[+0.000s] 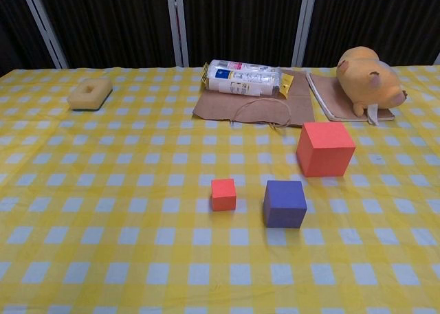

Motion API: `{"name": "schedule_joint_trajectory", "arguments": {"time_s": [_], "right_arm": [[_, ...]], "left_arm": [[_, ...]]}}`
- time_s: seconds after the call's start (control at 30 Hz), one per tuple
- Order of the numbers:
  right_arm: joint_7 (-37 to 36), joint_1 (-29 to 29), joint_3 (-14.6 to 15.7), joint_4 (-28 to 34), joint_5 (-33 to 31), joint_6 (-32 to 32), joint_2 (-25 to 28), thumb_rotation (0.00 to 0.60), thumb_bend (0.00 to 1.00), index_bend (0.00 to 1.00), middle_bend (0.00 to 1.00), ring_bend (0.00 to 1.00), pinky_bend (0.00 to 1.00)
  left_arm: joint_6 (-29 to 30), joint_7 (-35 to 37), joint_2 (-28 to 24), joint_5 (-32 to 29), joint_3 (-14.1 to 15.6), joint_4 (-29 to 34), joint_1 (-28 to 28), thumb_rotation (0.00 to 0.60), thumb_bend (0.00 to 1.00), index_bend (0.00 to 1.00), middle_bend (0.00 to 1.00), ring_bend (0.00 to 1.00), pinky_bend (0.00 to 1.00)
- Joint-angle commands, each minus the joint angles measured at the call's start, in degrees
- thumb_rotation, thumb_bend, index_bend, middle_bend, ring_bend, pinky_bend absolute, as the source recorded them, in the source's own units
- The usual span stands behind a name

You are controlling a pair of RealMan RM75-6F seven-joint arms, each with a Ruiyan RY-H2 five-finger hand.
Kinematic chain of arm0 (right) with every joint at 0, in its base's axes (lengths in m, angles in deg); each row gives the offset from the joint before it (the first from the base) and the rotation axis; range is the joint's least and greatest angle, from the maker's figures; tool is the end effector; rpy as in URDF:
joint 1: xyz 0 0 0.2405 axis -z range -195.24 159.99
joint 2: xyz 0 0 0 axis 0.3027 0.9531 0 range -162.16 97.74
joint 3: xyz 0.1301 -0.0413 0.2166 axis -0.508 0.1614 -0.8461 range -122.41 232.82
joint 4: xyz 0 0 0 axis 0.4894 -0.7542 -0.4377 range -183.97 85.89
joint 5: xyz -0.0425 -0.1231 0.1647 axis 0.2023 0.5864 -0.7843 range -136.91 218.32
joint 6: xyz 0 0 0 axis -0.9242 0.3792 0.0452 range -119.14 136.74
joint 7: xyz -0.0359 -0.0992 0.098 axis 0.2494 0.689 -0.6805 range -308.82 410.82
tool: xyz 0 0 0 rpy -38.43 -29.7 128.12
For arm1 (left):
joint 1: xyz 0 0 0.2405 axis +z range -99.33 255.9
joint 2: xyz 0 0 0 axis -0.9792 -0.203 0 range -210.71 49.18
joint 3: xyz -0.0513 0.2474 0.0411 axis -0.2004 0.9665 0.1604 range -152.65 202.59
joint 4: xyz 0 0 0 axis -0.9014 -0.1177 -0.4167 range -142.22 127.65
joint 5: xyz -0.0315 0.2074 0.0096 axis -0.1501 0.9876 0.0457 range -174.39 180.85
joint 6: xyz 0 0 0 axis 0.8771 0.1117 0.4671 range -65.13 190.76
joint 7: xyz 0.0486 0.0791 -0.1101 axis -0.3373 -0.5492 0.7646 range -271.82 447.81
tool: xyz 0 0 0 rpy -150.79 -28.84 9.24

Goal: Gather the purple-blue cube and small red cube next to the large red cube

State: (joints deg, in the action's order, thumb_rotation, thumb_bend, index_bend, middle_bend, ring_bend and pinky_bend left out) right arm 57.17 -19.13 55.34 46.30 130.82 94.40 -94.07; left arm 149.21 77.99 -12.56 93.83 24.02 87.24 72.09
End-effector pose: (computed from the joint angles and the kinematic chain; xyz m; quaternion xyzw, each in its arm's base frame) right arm -0.3074 -0.1511 0.1571 0.6309 -0.3725 0.3445 0.5869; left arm -0.2827 0.1789 0.1282 -0.6372 -0.3434 -0.3896 0.5695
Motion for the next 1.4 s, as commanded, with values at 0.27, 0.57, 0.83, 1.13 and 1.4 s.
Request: {"name": "schedule_joint_trajectory", "arguments": {"time_s": [0.27, 0.57, 0.83, 1.13, 1.4], "right_arm": [[-0.01, -0.21, 0.49, 0.8, 1.54, 0.03, 0.22, 0.6, 0.45, 0.0, 0.0, 0.0, 0.12], [2.3, -3.16, 0.28, 7.03, 3.39, -3.59, 2.42, 0.6, 0.45, 0.0, 0.51, 0.64, 0.81], [8.14, -12.09, -2.81, 20.09, -1.93, -17.52, 6.36, 0.6, 0.45, 0.0, 0.97, 1.0, 1.0], [27.11, -20.3, -4.96, 30.37, -17.25, -26.87, -0.33, 0.6, 0.45, 0.0, 1.0, 1.0, 1.0], [42.91, -27.46, -6.49, 31.18, -34.88, -23.16, -14.15, 0.6, 0.45, 0.0, 1.0, 1.0, 1.0]], "left_arm": [[0.24, 0.34, -0.14, 0.25, 0.19, -0.1, 0.16, 0.6, 0.0, 0.0, 0.0, 0.0, 0.0], [-0.81, 1.04, -0.42, 0.12, 0.3, 0.4, -0.3, 0.6, 0.0, 0.0, 0.0, 0.0, 0.0], [-1.69, 1.17, -0.4, 0.67, 0.69, 0.73, -0.79, 0.6, 0.0, 0.0, 0.0, 0.0, 0.0], [-2.9, 2.2, -1.22, 1.18, 1.35, 1.11, -1.29, 0.6, 0.0, 0.0, 0.0, 0.0, 0.0], [-4.02, 3.52, -1.83, 0.79, 1.41, 0.91, -1.85, 0.6, 0.0, 0.0, 0.0, 0.0, 0.0]]}}
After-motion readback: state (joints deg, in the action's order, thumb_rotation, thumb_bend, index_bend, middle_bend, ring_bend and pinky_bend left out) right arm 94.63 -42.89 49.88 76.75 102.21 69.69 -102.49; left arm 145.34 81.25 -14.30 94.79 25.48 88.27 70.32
